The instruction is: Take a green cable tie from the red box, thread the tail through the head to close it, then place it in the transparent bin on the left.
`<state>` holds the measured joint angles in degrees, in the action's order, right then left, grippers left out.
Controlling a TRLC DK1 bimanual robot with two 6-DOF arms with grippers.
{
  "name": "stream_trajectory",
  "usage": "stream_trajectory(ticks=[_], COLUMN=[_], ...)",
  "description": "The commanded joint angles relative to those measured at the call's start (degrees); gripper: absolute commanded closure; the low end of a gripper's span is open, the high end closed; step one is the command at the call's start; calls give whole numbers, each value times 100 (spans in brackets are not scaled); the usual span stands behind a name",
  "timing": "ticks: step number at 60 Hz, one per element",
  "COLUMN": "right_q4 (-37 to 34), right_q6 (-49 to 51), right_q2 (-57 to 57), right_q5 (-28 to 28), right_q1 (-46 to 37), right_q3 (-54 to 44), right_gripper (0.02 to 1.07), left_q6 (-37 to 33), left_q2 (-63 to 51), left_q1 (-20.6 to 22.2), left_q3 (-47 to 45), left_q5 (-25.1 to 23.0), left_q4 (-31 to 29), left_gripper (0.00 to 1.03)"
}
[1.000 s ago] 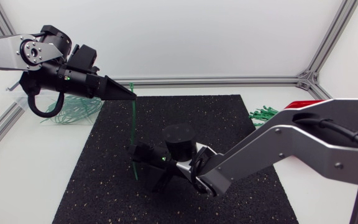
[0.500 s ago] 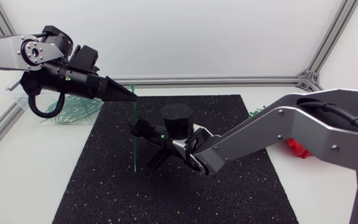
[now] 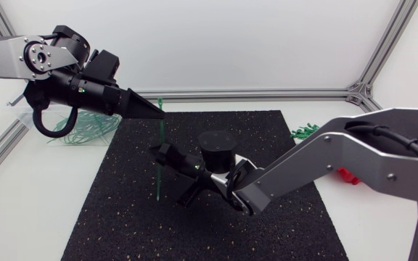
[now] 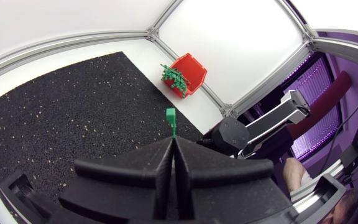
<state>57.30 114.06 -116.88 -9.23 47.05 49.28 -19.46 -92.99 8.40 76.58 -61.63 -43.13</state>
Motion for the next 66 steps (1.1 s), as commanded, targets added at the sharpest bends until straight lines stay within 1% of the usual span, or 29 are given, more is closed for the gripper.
stream_trajectory(ticks=[1,7,18,33,37,43,44,50,58,66], right_q4=[97,97,97,97,97,97,97,97,97,89], right_q6=[204,336,398,512,503,494,494,494,494,494], right_q2=[95,183,280,543,877,1396,1537,1897,2416,2714], right_q5=[-8,9,36,71,53,27,1,1,9,36], right_q1=[50,85,138,287,349,428,446,507,551,551], right_q3=[-199,-322,-428,-674,-867,-1175,-1271,-1535,-1878,-2159], right_gripper=[11,11,11,11,11,11,11,10,10,10], left_q6=[109,241,936,1560,1639,1938,1973,2078,2377,2412], left_q2=[167,141,0,-35,123,405,492,826,1310,1433], left_q1=[56,47,47,30,39,21,21,65,153,311], left_q3=[68,50,217,358,499,692,754,850,964,912], left_q5=[-43,-34,-16,10,186,353,432,555,731,889], left_q4=[-107,-116,-125,-195,-415,-600,-705,-951,-1021,-1083], left_gripper=[100,100,100,100,100,100,100,100,100,100])
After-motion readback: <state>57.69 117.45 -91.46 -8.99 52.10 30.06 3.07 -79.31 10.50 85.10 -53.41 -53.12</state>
